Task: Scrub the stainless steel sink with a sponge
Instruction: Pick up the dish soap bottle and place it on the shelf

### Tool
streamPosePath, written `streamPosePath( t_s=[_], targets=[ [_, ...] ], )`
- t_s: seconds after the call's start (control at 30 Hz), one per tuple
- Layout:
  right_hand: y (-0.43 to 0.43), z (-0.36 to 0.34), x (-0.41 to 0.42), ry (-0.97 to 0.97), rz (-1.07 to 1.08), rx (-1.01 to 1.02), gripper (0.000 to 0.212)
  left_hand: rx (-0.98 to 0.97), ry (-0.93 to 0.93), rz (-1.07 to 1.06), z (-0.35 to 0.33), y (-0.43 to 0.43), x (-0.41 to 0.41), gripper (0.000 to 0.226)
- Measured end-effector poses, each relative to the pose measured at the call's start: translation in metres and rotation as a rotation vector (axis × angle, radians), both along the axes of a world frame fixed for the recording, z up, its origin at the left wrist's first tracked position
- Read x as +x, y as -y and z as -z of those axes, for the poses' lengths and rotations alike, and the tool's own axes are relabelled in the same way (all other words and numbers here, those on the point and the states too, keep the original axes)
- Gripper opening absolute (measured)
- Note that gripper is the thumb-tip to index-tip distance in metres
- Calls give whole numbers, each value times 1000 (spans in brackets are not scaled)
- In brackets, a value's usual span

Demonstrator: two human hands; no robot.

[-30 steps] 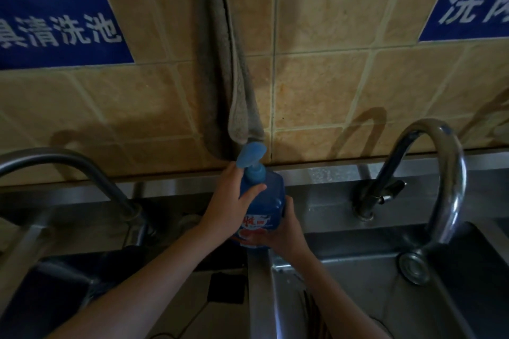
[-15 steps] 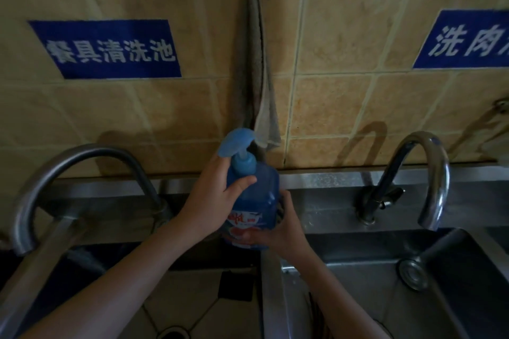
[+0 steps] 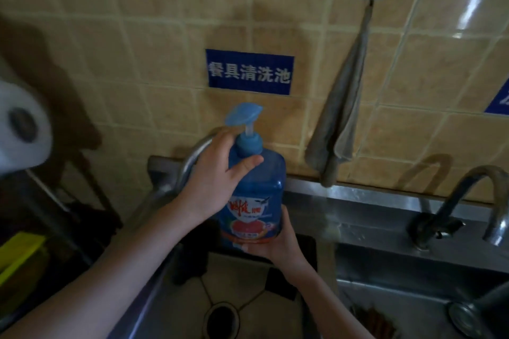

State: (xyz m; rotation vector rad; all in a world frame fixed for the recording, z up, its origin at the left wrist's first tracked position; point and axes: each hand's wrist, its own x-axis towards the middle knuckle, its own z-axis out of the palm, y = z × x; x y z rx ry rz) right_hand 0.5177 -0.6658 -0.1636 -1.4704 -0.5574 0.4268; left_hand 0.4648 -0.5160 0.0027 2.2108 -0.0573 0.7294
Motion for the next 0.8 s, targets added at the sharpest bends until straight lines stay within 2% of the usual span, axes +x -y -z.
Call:
streamPosePath(
  t_s=[0.13,0.23,0.3,0.47,0.63,0.8],
  targets=[
    [-39,-13,-38,-29,-107,50,89,21,-58,-4,-20,-39,-49,58],
    [-68,-23,-62,-68,-196,65,89,-76,-266,139,-26,-77,-95,84],
    [-87,-27,-79,-72,-247,60,89,-92,-341,203,-25,-102,-129,94],
    [-143,-38,-129,-98,-386,80,87,-237,-112,-17,-20,-144,-203,93],
    [-196,-53,-190,-117,-518,135,86,-266,52,-220,-22,-175,-274,74],
    [-242,-78,-252,-149,-630,181,105,-281,168,-348,-32,-201,-347,70]
  ],
)
